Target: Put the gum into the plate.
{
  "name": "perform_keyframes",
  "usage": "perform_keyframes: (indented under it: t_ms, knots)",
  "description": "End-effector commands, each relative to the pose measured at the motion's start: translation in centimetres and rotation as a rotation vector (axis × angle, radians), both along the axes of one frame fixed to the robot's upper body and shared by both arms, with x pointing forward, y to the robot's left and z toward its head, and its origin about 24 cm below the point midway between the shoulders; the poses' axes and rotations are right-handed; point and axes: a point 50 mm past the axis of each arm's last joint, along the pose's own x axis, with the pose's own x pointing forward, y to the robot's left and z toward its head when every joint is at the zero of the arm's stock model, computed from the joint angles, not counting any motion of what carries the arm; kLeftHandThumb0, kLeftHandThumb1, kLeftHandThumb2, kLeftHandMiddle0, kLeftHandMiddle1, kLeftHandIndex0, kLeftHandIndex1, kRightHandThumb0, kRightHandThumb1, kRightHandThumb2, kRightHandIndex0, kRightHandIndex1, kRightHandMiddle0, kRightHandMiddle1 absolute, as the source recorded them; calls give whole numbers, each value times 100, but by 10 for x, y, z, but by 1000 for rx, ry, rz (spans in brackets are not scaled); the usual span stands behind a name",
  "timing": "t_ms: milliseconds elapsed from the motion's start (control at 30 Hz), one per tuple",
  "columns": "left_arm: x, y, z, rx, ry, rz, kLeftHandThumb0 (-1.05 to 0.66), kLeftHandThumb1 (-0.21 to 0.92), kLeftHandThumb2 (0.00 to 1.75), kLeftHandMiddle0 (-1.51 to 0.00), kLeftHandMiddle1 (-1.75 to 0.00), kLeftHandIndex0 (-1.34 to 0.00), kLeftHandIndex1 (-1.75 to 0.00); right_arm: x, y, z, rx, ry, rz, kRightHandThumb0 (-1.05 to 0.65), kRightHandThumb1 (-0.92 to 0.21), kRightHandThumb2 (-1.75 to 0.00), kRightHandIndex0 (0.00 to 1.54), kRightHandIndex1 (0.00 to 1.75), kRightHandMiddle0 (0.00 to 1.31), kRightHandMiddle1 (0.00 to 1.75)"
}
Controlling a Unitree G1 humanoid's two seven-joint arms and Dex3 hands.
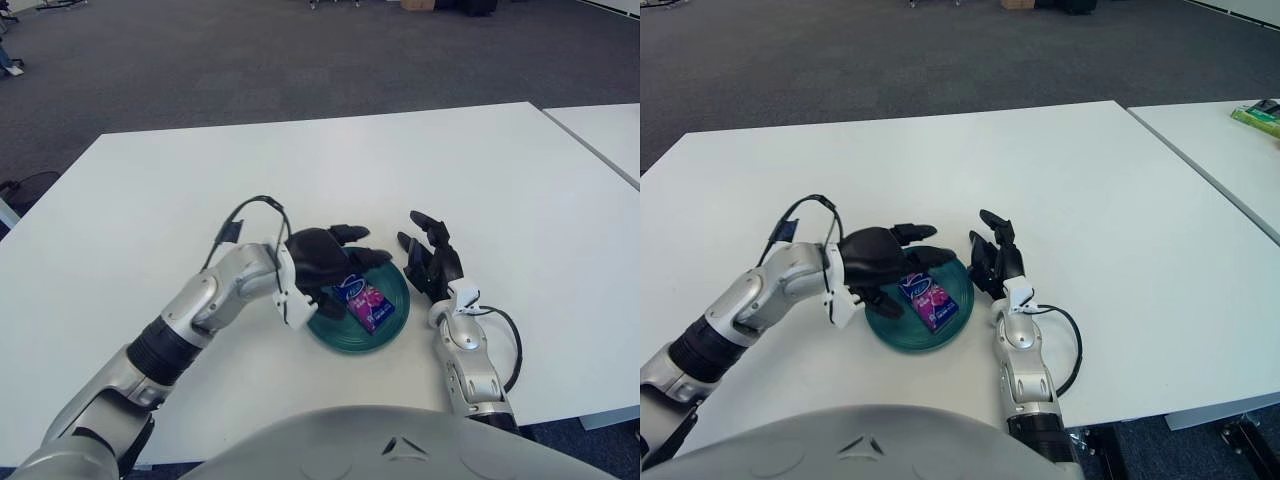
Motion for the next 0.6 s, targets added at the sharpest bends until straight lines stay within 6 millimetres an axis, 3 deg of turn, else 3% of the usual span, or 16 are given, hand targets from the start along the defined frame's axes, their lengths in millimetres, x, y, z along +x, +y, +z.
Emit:
perform_keyframes:
  t_ms: [0, 133, 200, 300, 433, 567]
  knots:
    - [7, 11, -6, -175, 120, 190, -105, 92, 80, 0, 0, -3, -1, -13, -3, -21, -1, 121, -20, -59, -92, -80, 61, 3, 3, 74]
    - [4, 11, -12, -609, 298, 470, -105, 92, 81, 0, 0, -1, -1, -16, -5, -21, -29, 115, -16, -63, -92, -80, 61, 3, 3, 75]
    - [3, 11, -16, -739, 361, 540, -105, 92, 82, 0, 0, -1, 0, -17, -4, -21, -33, 112, -13, -64, -92, -80, 62, 3, 4, 74]
    - [2, 14, -27, -871, 446, 621, -105, 92, 84, 0, 0, 0, 0, -17, -3, -20, -34, 109, -11, -64, -92, -80, 62, 3, 3, 74]
    - [7, 26, -61, -1038, 585, 798, -105, 92, 90, 0, 0, 0, 0, -18, -2, -19, -24, 114, -17, -63, -92, -80, 64, 4, 4, 74]
    - [9, 34, -65, -1195, 631, 907, -105, 92, 94, 0, 0, 0, 0, -19, -1, -18, -22, 118, -22, -62, -92, -79, 65, 5, 4, 74]
